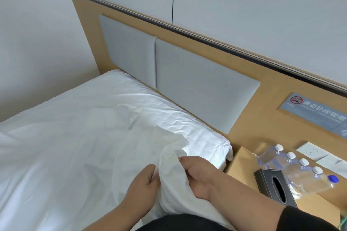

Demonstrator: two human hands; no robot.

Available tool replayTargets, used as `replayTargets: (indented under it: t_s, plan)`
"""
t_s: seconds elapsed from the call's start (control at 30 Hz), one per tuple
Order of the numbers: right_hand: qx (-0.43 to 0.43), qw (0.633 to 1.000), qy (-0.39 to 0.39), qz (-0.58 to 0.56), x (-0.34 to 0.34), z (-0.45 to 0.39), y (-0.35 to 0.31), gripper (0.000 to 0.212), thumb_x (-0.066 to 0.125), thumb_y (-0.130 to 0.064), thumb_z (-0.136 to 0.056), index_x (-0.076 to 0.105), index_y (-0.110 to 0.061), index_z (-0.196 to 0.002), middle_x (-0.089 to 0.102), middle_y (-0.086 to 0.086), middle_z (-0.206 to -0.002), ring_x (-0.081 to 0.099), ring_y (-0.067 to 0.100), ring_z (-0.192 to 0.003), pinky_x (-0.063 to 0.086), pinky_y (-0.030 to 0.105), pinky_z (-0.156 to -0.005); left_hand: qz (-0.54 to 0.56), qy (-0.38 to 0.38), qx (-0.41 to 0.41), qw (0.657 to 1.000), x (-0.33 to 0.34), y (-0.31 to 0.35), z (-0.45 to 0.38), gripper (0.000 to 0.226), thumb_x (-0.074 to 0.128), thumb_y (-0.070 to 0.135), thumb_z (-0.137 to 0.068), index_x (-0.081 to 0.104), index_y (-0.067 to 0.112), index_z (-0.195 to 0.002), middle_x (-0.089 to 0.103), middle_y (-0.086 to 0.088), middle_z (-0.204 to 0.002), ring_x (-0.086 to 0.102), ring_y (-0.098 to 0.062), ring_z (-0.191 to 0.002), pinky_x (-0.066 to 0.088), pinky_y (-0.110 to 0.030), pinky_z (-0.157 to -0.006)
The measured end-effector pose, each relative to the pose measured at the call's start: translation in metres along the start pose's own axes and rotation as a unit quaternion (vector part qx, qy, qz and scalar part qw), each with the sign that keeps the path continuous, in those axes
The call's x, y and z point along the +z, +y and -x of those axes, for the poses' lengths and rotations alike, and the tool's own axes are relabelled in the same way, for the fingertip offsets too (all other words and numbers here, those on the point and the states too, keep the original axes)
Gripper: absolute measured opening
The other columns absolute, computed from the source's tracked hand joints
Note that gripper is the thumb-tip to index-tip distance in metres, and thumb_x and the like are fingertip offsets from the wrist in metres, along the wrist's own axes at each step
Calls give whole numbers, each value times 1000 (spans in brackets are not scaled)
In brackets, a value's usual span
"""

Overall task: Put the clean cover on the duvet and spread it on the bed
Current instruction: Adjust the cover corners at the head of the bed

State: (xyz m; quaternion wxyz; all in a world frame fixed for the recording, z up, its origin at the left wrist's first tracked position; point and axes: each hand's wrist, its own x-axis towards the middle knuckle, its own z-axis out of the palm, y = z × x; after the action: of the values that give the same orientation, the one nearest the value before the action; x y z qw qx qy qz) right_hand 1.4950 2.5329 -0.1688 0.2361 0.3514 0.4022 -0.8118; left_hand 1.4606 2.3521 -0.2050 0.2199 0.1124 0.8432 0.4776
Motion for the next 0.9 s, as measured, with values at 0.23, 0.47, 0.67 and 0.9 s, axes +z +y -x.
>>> replayTargets:
  t_s: [0.23, 0.47, 0.67, 0.9]
  plan:
    - [-93, 991, 85, -43, 4, -7, -2, 33, 53, -13, -99, 69, 5, -121, 71, 17, -119, 62, 44, -121, 47, 51, -109, 24, 133, -2, 991, -22, -3, 15, 43, 57, 32, -99, 31, 25, -65, 38, 9, -60, 33, -7, -55, 30, -29, -57]
    - [-291, 815, 295, 405, -26, -2, -12, 28, 40, -28, -105, 48, -26, -79, 52, -10, -76, 46, 4, -62, 40, 19, -59, 68, 170, 11, 983, -33, -4, 23, 42, 58, 32, -99, 36, 28, -63, 37, 9, -59, 34, -6, -54, 32, -30, -57]
    - [-75, 713, 71, 693, 1, -3, 20, 29, 44, -18, -106, 58, -17, -132, 57, -5, -122, 53, 12, -110, 33, 15, -83, 54, 115, 33, 991, -28, -2, 18, 33, 57, 34, -99, 41, 20, -74, 39, 9, -62, 35, -5, -57, 35, -29, -59]
    - [-134, 774, -55, 616, 16, 54, 20, 21, 55, -45, -90, 64, -57, -105, 65, -33, -111, 57, -10, -102, 41, 14, -94, -326, -132, 265, 898, -76, 26, 2, 83, 68, 58, -77, 13, 63, -139, -4, 49, -147, 3, 4, -146, 10, -19, -119]
